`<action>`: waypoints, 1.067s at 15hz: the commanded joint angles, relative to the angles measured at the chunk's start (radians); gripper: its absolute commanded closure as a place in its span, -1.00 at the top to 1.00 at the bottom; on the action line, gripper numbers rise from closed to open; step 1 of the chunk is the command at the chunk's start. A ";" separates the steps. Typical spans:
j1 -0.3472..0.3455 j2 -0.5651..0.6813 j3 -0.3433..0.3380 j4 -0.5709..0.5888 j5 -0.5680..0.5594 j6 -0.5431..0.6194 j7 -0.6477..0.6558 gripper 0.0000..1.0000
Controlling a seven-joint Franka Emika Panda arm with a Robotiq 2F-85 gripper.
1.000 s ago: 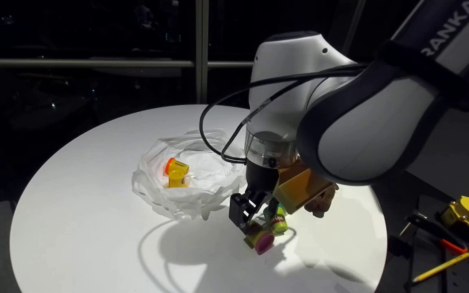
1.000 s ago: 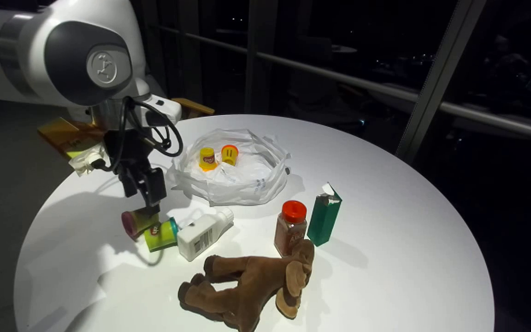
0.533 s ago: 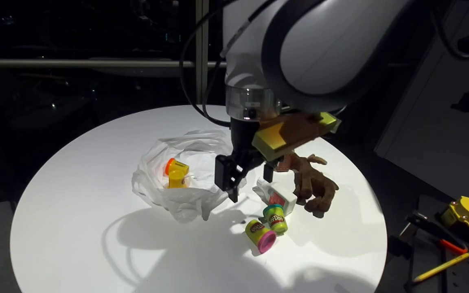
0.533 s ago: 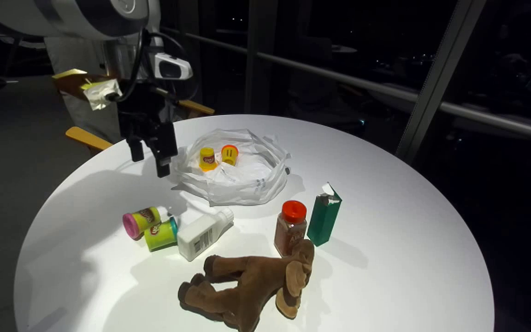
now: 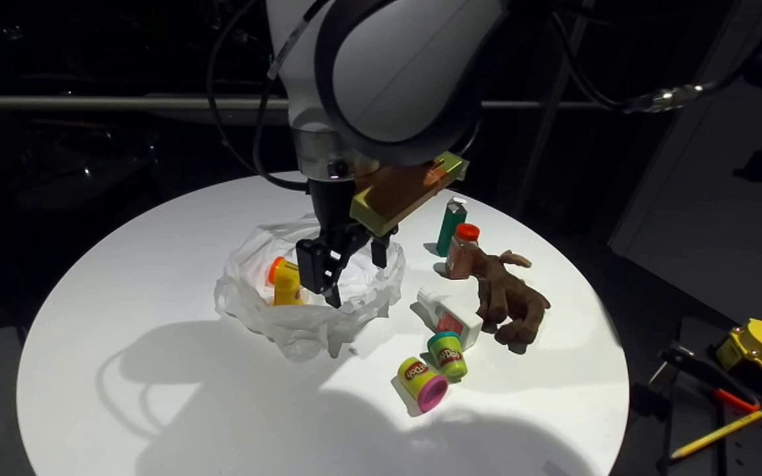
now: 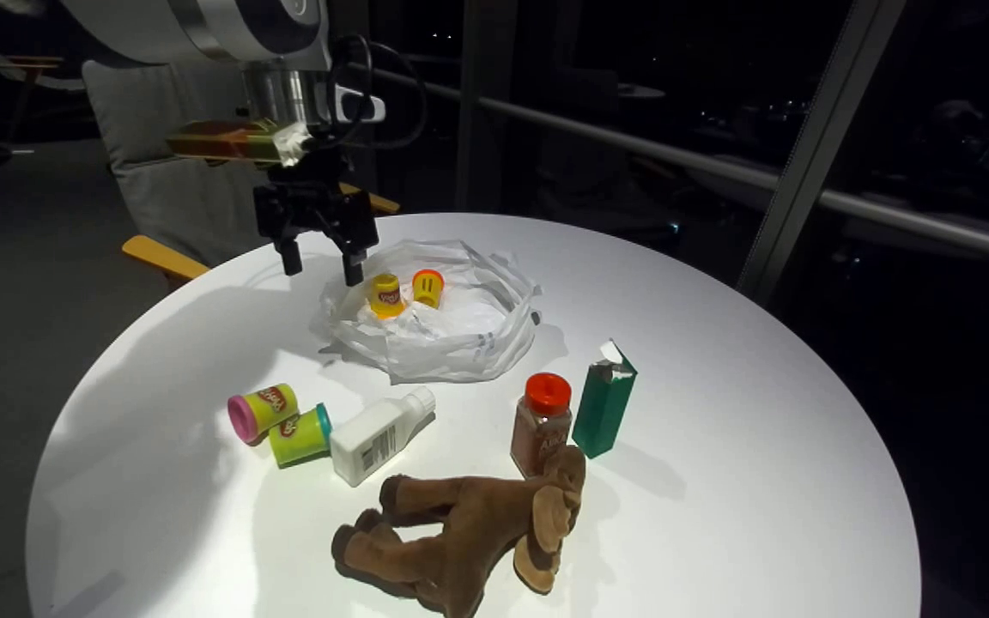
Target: Remove the objects in the plastic and place them on the table
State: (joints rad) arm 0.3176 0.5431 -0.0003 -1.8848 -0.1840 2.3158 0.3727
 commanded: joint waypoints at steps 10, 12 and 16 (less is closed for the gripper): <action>-0.061 0.387 0.011 0.618 -0.002 -0.182 -0.218 1.00; -0.080 0.416 0.020 0.658 0.023 -0.217 -0.232 1.00; -0.109 0.466 0.050 0.721 0.093 -0.259 -0.254 1.00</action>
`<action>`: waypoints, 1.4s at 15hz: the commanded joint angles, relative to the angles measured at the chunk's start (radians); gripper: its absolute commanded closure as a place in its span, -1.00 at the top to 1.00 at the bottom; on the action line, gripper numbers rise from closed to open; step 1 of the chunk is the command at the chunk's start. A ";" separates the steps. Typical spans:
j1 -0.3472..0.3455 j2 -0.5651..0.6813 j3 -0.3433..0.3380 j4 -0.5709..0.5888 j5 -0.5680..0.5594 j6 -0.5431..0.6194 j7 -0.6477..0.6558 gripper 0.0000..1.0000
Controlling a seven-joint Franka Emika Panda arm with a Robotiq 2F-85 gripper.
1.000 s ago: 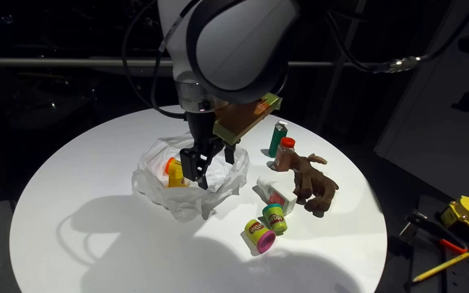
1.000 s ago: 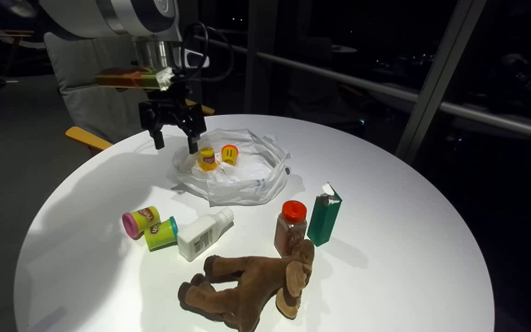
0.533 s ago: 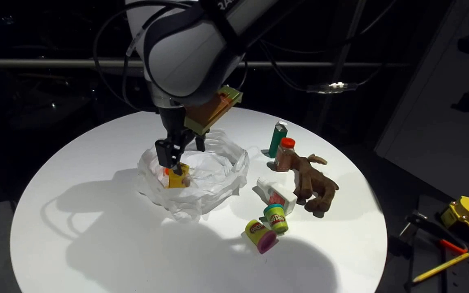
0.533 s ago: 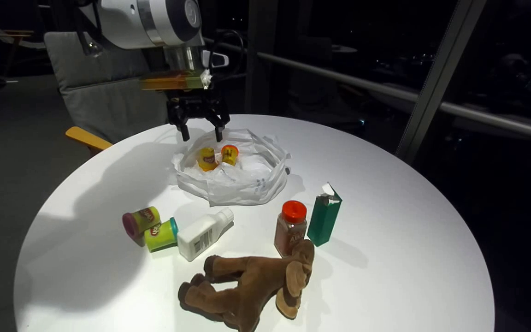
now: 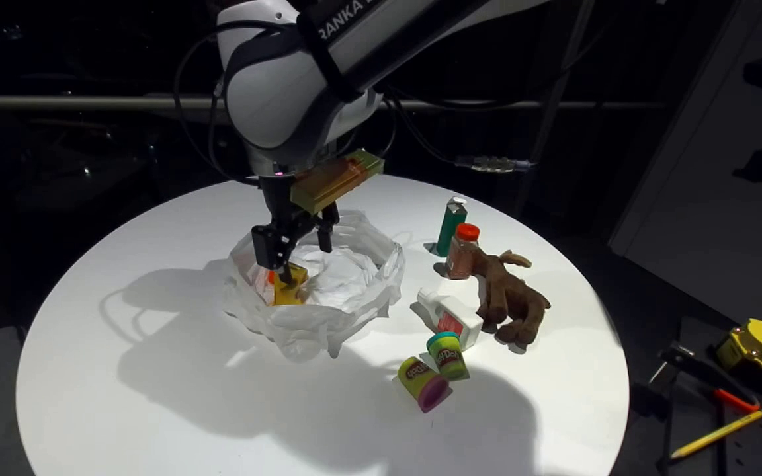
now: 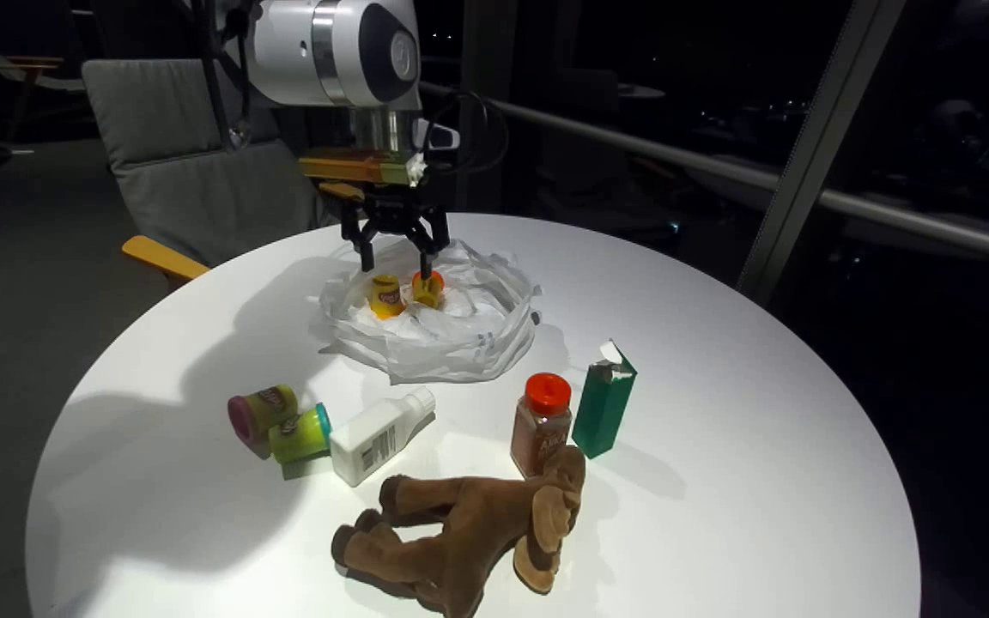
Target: Remove the objects in the plastic and place them on the table
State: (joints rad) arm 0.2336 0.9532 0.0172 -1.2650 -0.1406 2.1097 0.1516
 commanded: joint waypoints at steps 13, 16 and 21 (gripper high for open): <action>-0.015 0.177 0.040 0.227 0.083 -0.040 -0.022 0.39; -0.014 0.187 0.040 0.240 0.082 -0.039 -0.024 -0.09; -0.003 0.138 0.035 0.195 0.073 -0.030 -0.018 -0.64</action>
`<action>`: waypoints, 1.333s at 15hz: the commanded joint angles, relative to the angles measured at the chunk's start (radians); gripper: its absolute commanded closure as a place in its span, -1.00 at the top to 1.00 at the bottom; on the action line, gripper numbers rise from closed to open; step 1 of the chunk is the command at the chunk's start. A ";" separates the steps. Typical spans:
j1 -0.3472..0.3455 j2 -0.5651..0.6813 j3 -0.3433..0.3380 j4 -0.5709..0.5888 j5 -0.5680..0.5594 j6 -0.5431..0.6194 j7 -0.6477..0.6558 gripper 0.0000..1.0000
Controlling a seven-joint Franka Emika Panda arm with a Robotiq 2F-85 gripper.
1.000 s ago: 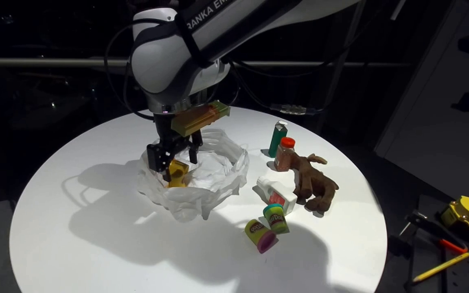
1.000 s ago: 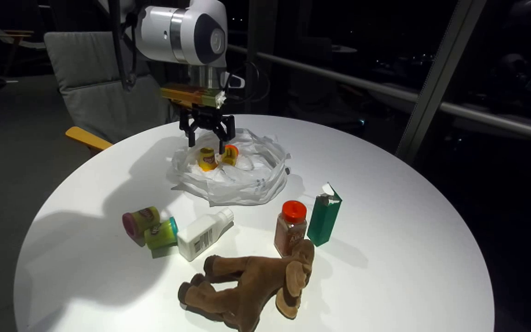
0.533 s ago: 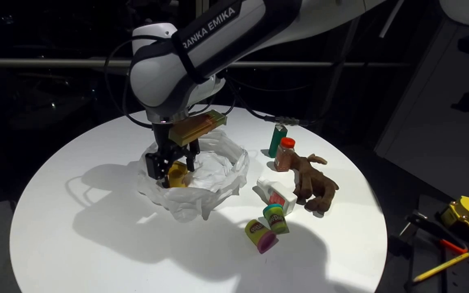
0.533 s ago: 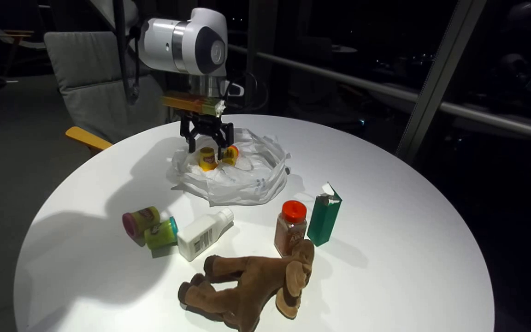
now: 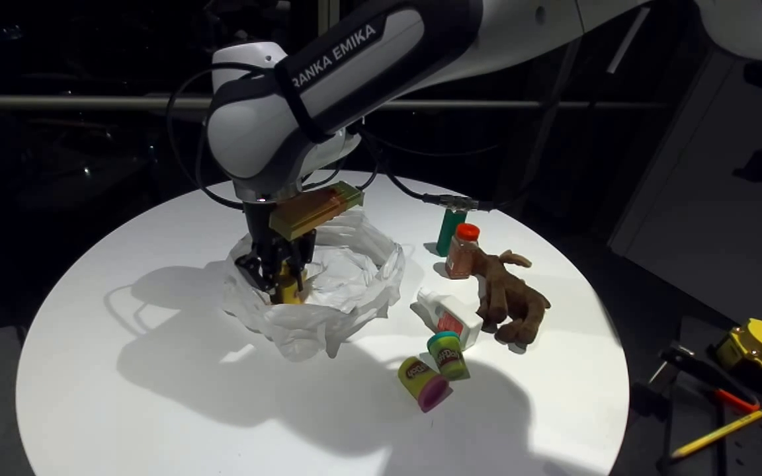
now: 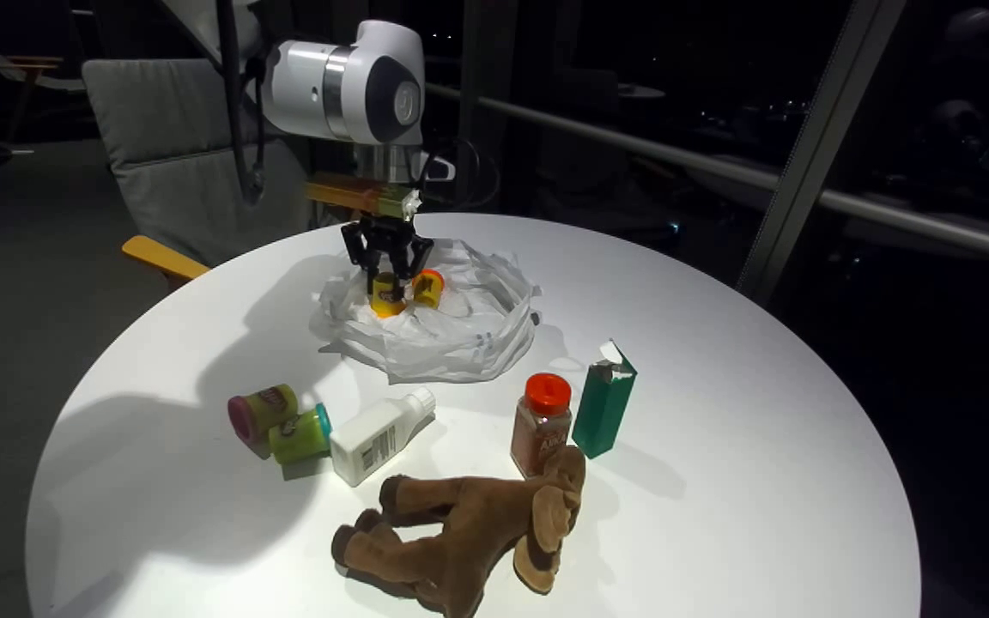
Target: Remove the objects in the plastic and place them on the table
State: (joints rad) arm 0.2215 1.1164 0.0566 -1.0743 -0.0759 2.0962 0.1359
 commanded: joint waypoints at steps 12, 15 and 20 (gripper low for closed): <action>0.114 -0.452 -0.086 -0.455 -0.130 0.013 0.206 -0.65; 0.103 -0.528 -0.047 -0.606 -0.114 0.003 0.171 -0.65; 0.068 -0.608 0.024 -0.876 -0.030 0.115 0.165 -0.65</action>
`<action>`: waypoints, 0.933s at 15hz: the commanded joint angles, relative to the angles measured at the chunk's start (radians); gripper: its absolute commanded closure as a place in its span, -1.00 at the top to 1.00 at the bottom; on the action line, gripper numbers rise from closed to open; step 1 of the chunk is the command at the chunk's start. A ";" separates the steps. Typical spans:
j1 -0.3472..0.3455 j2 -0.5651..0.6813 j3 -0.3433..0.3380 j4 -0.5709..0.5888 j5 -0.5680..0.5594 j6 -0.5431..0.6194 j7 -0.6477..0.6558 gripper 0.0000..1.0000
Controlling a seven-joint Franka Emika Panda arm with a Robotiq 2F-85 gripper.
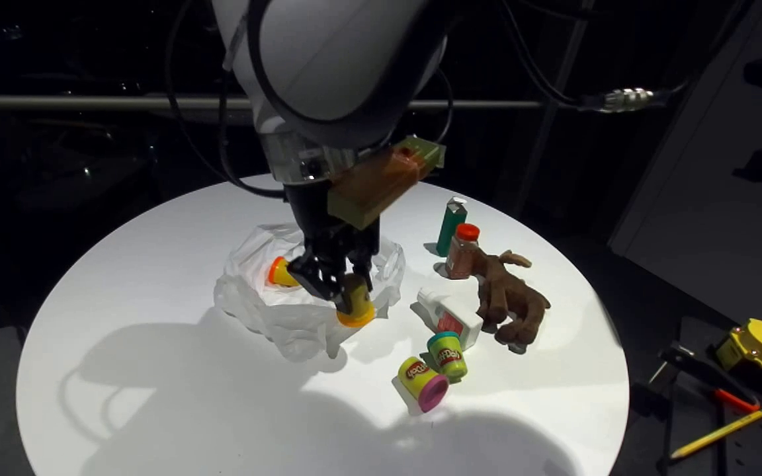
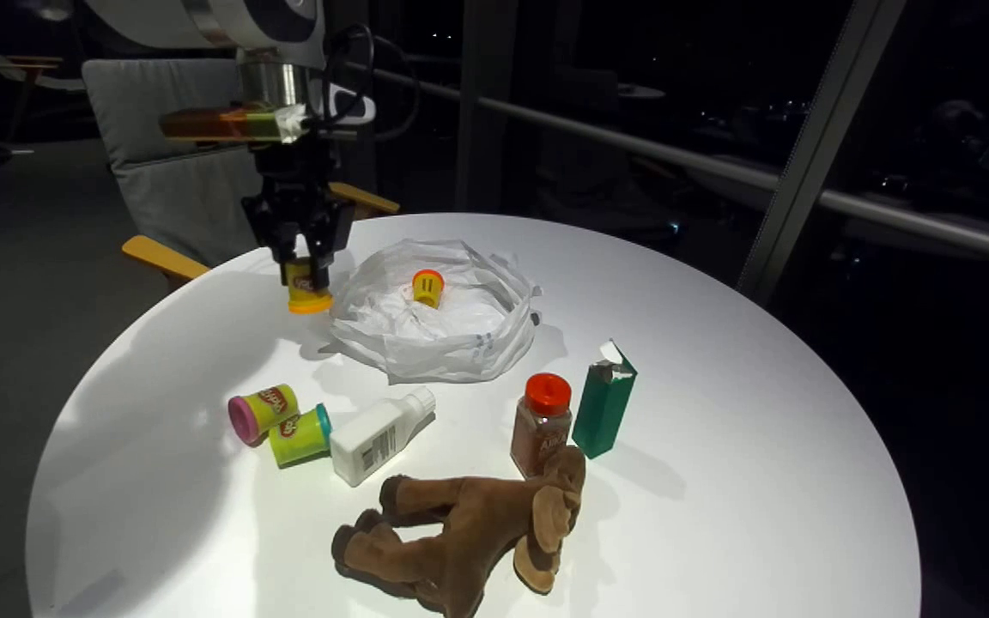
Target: Remove the objects in the plastic and place them on the table
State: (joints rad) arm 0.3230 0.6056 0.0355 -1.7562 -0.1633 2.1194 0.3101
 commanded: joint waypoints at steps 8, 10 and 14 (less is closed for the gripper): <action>-0.051 -0.137 0.098 -0.513 0.028 0.410 -0.236 -0.65; -0.053 -0.137 0.101 -0.549 0.020 0.432 -0.282 0.35; -0.066 -0.162 0.108 -0.580 0.028 0.424 -0.328 0.78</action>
State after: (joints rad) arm 0.2923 0.5137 0.1201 -2.2825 -0.1339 2.5380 0.0254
